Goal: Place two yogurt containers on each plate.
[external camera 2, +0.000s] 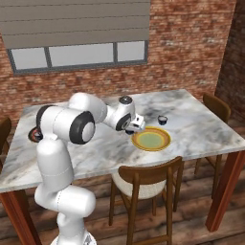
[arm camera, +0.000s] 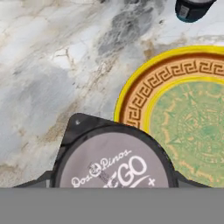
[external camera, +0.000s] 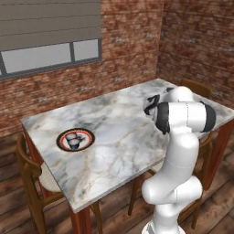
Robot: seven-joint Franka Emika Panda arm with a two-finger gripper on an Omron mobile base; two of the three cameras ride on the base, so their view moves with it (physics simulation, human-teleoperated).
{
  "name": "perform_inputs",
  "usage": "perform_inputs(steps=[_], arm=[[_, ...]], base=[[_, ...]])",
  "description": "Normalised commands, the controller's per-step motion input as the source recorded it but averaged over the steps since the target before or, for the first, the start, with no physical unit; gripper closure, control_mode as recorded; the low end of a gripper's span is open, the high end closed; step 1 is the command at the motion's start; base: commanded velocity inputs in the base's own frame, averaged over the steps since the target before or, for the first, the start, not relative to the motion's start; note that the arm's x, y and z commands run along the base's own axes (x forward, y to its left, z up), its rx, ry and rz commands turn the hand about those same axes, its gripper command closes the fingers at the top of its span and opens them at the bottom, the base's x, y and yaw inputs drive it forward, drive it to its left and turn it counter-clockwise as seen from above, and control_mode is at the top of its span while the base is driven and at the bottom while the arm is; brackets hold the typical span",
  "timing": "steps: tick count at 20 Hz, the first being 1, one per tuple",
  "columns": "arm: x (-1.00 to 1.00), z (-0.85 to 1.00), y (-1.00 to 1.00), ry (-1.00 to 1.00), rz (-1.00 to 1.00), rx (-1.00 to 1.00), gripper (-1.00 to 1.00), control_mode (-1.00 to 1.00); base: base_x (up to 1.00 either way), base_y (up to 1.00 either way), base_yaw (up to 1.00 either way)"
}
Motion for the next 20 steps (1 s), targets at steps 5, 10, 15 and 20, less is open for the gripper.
perform_inputs(steps=[5,10,15,20], arm=[[0.18,0.40,-0.95,0.00,-0.08,0.03,1.00,-1.00],[-0.13,-0.05,-0.64,0.03,0.00,0.02,-1.00,-1.00],[-0.05,-0.14,-0.04,0.06,0.00,0.00,-1.00,-1.00],[0.00,0.04,0.07,0.02,0.00,0.00,-1.00,-1.00]], base=[[0.00,0.00,0.00],[0.00,0.00,0.00],[0.00,0.00,0.00],[0.00,0.00,0.00]])
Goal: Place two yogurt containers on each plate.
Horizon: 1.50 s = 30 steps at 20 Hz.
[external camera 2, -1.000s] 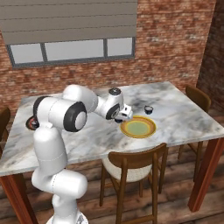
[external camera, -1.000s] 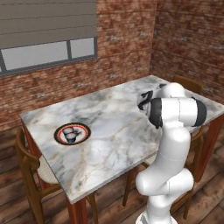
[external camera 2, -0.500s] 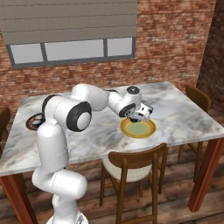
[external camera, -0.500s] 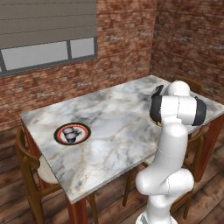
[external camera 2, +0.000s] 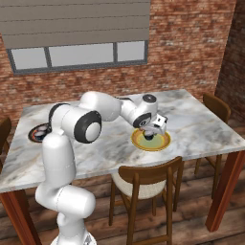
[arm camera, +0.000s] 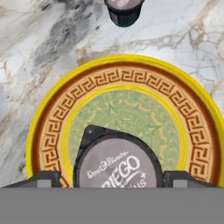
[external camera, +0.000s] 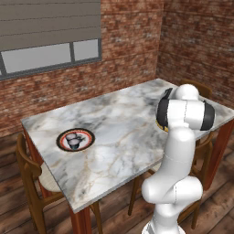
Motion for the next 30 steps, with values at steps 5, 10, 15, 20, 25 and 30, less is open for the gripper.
perform_inputs(steps=[5,10,15,20,25,30], arm=[[0.00,0.04,0.54,0.07,0.00,0.00,-1.00,-1.00],[-0.73,0.20,0.98,0.05,0.00,0.00,-1.00,-1.00],[-1.00,-0.01,0.94,0.01,0.07,-0.06,-1.00,-1.00],[-0.20,-0.02,0.12,0.00,0.03,-0.01,-1.00,1.00],[0.00,0.00,0.00,0.00,0.00,0.00,-1.00,1.00],[0.00,0.00,0.00,0.00,0.00,0.00,-1.00,1.00]], base=[[0.00,0.00,0.00],[0.00,0.00,0.00],[0.00,0.00,0.00],[-0.80,0.10,0.12],[-0.93,-0.85,0.07],[-0.26,-1.00,0.00]])
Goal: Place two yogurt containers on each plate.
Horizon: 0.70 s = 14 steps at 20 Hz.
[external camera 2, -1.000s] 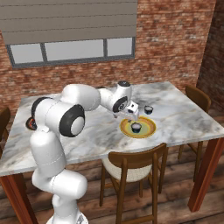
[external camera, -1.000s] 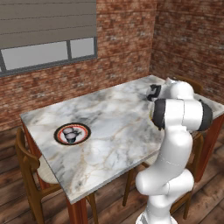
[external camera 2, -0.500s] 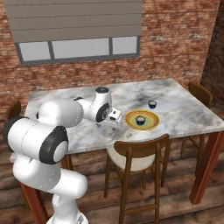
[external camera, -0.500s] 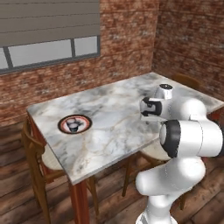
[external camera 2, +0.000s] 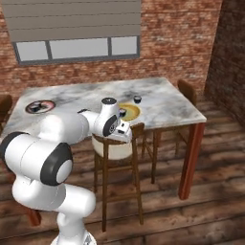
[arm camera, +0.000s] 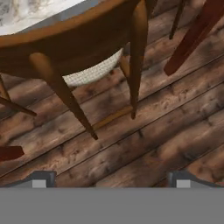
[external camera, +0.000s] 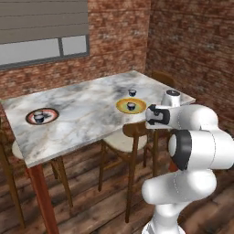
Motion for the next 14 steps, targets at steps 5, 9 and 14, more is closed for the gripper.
perform_inputs(steps=[5,9,14], arm=[[0.00,0.00,0.00,0.00,0.00,0.00,-1.00,1.00],[0.00,0.00,0.00,0.00,0.00,0.00,-1.00,1.00],[0.00,0.00,0.00,0.00,0.00,0.00,-1.00,1.00]], base=[[0.04,-1.00,0.00],[0.56,-1.00,0.08],[0.84,-0.96,0.21]])
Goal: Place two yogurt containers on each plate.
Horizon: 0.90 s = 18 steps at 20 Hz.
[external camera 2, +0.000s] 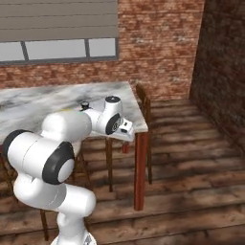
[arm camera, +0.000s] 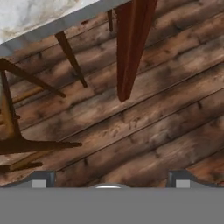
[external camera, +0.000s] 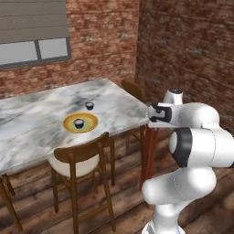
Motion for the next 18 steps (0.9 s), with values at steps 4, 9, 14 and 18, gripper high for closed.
perform_inputs(steps=[4,9,14,18], arm=[[0.00,0.00,0.00,0.00,0.00,0.00,-1.00,1.00],[0.00,0.00,0.00,0.00,0.00,0.00,-1.00,1.00],[0.00,0.00,0.00,0.00,0.00,0.00,-1.00,1.00],[0.25,0.02,0.04,0.02,0.06,0.00,-1.00,-1.00]], base=[[0.92,-0.62,0.35],[1.00,0.01,0.41],[1.00,0.12,0.33],[0.75,0.00,0.13]])
